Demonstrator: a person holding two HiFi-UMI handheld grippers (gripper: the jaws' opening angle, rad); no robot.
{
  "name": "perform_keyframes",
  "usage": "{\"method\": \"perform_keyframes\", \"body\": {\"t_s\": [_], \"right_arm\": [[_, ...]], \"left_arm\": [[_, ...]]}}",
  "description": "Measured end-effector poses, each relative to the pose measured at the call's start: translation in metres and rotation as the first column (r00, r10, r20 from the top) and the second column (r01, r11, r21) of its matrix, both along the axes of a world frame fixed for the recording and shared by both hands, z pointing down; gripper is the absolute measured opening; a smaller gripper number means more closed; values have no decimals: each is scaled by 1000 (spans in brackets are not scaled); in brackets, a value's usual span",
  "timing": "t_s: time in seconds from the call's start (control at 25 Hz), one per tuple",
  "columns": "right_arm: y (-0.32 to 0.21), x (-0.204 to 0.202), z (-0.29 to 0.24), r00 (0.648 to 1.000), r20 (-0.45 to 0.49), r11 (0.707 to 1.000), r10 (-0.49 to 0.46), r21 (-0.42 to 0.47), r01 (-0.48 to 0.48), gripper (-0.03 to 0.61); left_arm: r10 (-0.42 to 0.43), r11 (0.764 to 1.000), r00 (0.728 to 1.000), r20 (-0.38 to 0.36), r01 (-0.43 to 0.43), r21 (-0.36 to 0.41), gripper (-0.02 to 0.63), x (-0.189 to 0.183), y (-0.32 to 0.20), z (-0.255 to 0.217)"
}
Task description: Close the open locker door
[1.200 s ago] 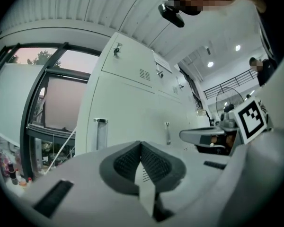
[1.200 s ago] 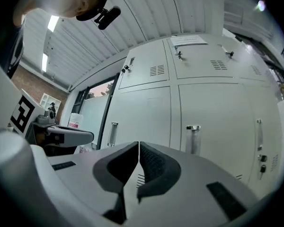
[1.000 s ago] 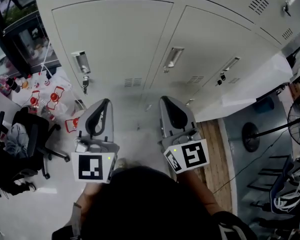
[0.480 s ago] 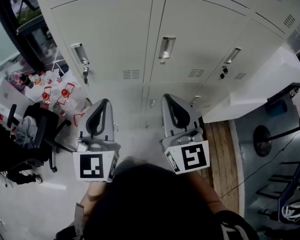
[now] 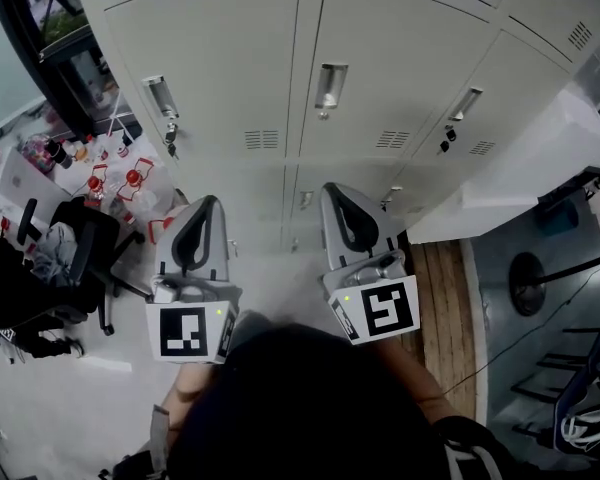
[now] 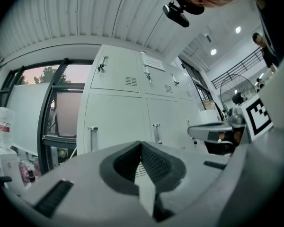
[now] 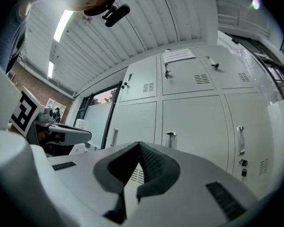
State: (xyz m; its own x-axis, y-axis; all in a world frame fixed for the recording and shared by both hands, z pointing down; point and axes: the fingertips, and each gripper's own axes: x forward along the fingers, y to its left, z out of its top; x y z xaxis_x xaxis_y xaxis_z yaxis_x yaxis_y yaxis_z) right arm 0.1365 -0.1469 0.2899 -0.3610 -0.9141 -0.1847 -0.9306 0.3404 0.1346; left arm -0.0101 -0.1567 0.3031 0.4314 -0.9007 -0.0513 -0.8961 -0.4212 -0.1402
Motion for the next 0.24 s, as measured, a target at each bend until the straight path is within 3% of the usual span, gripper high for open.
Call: {"method": "perform_keyframes", "body": {"t_s": [0.24], "right_arm": [[-1,12,5,1000,18,1000,15,-13,-15,15]], "left_arm": [[16,1000,1000,19,-15,-7,2,11,0,2]]}}
